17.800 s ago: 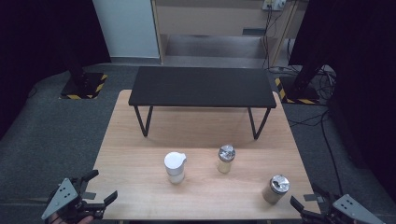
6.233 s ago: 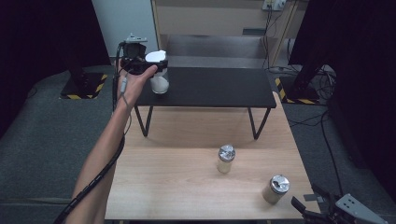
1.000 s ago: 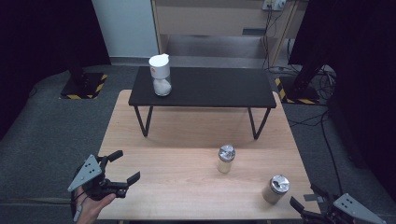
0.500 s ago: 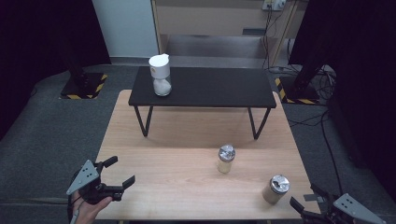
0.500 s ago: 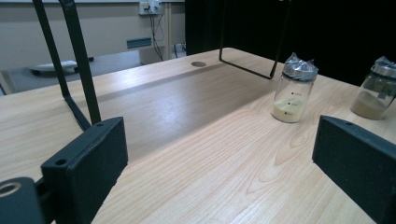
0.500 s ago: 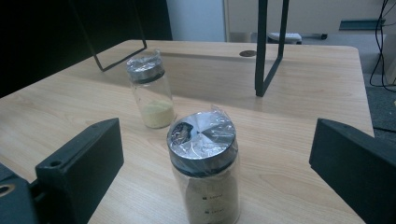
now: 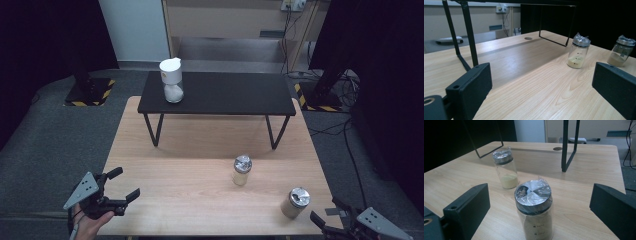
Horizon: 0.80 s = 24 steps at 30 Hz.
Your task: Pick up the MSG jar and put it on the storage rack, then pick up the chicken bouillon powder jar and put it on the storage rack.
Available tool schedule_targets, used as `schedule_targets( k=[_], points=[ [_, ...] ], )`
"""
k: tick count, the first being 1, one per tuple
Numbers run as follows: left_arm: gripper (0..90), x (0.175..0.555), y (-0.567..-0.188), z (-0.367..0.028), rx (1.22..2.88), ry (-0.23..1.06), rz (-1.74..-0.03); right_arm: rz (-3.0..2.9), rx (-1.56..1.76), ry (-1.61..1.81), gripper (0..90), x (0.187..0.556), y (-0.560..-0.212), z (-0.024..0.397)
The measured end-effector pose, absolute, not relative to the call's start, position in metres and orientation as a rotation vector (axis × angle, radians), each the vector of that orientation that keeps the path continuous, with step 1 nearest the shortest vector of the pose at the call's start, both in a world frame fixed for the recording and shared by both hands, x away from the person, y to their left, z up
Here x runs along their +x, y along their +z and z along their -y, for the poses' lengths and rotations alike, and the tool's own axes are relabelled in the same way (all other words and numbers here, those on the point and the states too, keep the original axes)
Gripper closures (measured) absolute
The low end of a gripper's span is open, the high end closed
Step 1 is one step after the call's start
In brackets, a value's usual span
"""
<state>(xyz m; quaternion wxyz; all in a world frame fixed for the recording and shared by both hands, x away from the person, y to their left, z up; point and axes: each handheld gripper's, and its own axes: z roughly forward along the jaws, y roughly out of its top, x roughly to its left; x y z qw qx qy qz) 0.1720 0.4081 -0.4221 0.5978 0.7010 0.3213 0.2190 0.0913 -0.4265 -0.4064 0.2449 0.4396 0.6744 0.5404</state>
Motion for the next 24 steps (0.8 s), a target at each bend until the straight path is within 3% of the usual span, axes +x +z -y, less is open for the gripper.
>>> schedule_targets(
  k=[24],
  points=[
    [0.9,0.1761,-0.4228,-0.4113,1.646,0.477,-0.730,-1.838,1.193,1.477,3.4,0.0906,-0.4065,0.4266]
  ],
)
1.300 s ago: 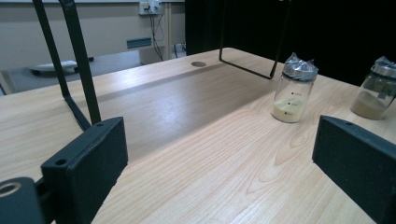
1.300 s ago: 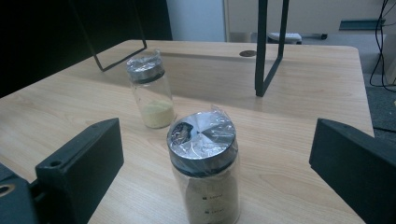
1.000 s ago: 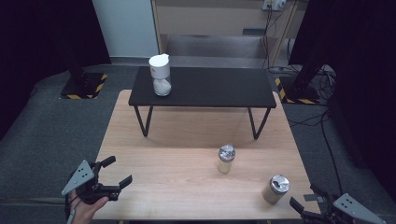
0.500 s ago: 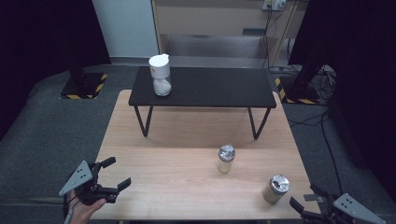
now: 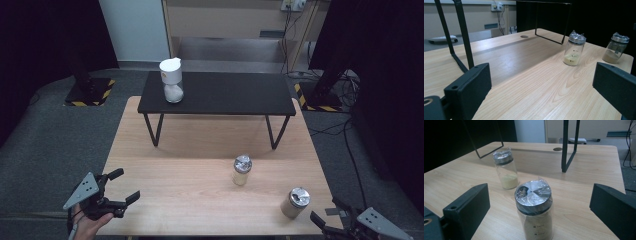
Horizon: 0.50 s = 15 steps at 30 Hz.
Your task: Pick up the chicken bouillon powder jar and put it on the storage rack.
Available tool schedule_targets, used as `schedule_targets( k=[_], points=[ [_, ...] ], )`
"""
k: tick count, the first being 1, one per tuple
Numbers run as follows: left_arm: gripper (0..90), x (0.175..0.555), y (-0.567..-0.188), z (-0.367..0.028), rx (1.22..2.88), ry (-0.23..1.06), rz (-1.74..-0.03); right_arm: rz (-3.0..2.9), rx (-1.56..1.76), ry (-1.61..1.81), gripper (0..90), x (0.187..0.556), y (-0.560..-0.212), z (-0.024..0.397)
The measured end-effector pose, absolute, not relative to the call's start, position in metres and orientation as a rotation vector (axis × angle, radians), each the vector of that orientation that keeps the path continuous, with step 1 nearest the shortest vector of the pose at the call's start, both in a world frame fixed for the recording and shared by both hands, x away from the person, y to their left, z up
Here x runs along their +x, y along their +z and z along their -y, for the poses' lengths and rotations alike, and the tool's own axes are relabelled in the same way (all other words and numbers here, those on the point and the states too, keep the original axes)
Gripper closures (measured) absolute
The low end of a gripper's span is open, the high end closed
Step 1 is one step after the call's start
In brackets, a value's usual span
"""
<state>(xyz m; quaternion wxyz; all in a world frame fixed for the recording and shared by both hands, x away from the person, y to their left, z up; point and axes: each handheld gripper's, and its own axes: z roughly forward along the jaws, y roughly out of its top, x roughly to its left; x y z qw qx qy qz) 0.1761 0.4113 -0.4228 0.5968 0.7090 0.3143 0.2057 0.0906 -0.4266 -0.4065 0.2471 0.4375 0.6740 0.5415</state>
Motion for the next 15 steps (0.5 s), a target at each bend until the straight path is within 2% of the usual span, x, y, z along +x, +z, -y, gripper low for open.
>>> schedule_targets(
  k=[15],
  points=[
    [0.9,0.1762,-0.4227,-0.4108,1.648,0.476,-0.731,-1.810,1.180,1.495,3.0,0.0876,-0.4081,0.4279]
  ],
)
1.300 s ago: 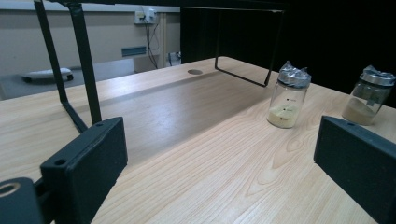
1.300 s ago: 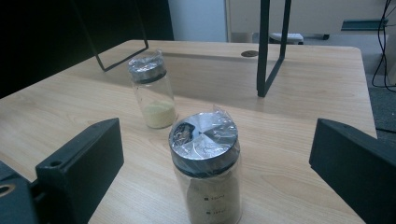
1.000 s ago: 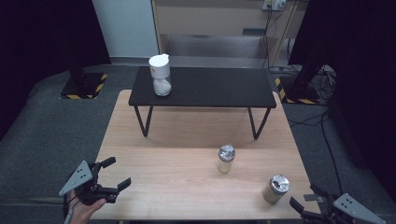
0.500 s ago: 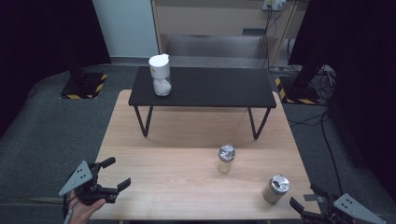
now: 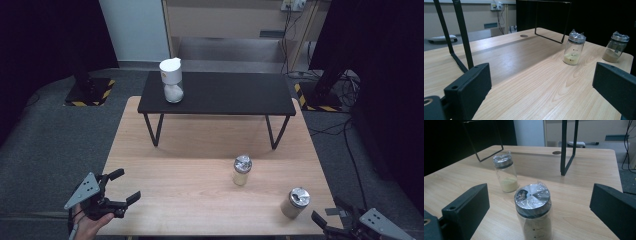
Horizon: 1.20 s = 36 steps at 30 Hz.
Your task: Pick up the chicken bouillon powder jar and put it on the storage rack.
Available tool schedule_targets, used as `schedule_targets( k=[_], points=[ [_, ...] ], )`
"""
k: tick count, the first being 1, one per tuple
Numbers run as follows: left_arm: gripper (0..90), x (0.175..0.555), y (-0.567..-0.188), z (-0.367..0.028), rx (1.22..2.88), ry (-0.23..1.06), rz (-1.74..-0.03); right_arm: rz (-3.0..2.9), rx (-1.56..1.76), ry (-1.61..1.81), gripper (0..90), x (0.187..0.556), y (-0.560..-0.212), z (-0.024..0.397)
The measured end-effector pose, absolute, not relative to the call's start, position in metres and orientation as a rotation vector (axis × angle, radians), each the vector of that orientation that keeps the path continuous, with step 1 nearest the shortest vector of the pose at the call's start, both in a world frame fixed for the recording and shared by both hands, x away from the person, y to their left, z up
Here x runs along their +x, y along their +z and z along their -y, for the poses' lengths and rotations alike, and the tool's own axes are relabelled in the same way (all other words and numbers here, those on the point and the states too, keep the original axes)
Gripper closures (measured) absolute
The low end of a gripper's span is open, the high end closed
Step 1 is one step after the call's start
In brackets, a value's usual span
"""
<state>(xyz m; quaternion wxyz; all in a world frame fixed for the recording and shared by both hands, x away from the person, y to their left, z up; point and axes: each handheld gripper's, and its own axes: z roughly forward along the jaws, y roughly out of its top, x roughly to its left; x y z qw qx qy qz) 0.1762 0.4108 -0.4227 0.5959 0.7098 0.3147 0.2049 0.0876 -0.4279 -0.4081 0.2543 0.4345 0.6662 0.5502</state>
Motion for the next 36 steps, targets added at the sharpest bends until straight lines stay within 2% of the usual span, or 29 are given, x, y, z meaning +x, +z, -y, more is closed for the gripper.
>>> schedule_targets(
  k=[19,36],
  points=[
    [1.0,0.177,-0.423,-0.410,1.651,0.467,-0.732,-1.827,1.128,1.552,2.9,0.090,-0.400,0.426],
    [0.9,0.178,-0.423,-0.410,1.654,0.460,-0.730,-1.938,1.028,1.552,2.9,0.119,-0.362,0.399]
  ],
)
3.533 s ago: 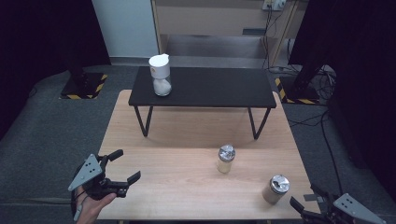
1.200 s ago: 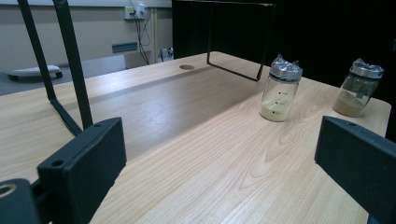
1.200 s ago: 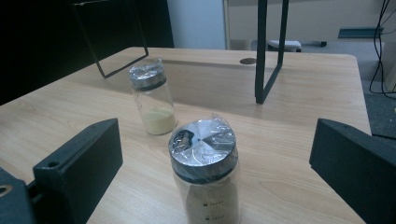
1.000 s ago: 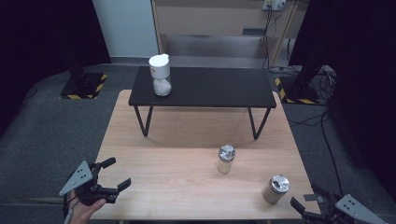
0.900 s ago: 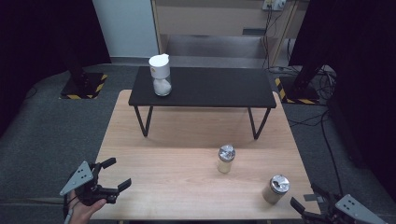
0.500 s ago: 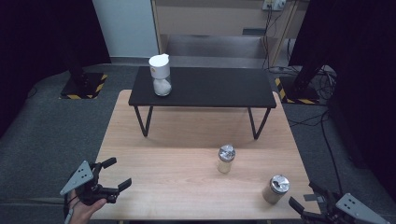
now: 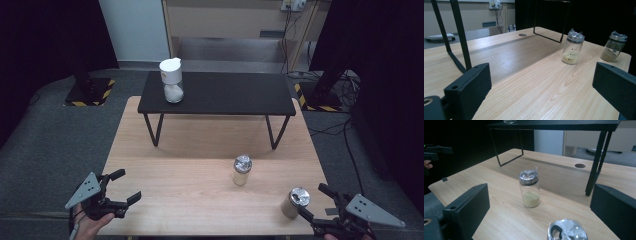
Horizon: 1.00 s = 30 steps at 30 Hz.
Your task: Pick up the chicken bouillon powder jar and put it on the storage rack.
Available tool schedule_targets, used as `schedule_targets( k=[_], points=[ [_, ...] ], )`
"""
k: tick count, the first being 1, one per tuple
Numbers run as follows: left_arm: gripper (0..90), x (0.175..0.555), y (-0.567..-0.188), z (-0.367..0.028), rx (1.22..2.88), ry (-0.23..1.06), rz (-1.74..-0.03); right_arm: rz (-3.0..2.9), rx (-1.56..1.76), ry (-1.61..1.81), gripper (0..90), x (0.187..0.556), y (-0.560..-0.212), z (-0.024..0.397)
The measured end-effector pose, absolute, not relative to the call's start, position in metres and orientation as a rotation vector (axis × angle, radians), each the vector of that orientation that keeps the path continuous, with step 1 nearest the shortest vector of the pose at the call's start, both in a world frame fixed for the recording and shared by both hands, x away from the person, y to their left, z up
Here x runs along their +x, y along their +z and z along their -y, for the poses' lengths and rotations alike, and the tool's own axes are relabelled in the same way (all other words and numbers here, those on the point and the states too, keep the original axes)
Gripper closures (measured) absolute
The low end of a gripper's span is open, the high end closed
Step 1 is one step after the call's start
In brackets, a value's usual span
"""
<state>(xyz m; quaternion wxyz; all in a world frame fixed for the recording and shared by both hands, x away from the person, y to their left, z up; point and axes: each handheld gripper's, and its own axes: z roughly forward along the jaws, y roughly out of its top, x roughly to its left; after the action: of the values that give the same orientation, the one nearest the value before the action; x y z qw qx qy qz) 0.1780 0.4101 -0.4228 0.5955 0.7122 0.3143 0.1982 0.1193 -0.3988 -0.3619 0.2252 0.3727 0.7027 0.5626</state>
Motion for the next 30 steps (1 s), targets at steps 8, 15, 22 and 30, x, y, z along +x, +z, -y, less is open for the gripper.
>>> schedule_targets(
  k=[8,15,22,30],
  points=[
    [0.9,0.178,-0.422,-0.409,1.661,0.460,-0.729,-1.969,0.997,1.545,3.1,0.134,-0.353,0.386],
    [0.9,0.178,-0.423,-0.410,1.657,0.458,-0.730,-2.000,0.972,1.539,3.3,0.151,-0.351,0.371],
    [0.9,0.178,-0.422,-0.410,1.660,0.458,-0.726,-2.028,0.957,1.529,3.3,0.166,-0.351,0.357],
    [0.9,0.178,-0.421,-0.409,1.670,0.461,-0.722,-2.044,0.962,1.510,3.3,0.183,-0.354,0.343]
  ],
)
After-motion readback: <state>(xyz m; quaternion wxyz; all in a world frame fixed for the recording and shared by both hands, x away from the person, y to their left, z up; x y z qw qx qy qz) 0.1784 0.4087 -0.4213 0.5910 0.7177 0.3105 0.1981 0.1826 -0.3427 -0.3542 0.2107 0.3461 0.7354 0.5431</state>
